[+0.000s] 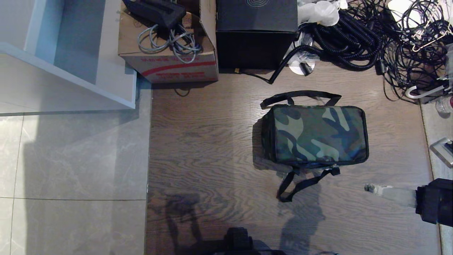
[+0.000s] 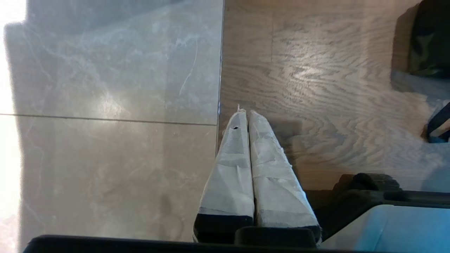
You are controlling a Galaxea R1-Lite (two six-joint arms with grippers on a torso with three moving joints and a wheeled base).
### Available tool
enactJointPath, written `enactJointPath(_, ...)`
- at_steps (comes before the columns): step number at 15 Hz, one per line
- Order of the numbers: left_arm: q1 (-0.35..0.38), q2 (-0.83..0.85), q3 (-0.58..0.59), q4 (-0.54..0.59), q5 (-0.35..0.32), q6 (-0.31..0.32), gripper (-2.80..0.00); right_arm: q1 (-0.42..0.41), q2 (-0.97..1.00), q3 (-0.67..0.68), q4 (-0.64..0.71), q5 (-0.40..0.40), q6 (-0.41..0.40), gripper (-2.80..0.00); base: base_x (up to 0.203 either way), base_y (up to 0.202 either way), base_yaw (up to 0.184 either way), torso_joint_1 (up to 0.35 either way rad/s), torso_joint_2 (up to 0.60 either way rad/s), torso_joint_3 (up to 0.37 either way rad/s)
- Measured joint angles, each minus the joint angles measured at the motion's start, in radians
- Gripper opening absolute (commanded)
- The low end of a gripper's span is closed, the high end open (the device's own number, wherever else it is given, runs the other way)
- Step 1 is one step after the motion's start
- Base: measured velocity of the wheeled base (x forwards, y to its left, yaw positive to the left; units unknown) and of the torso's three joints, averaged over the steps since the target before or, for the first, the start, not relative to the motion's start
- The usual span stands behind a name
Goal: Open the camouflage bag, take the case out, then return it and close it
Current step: Open the top of the storage box
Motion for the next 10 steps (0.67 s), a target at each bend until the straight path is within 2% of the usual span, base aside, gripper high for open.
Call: enactJointPath(10,0.0,0.0,0.0,0.0,0.0,0.0,-2.8,-0.001,0.026,0.0,0.0,-0.014,-0.031,-2.8,0.0,0.0,0.0,0.003,0.0,0.204)
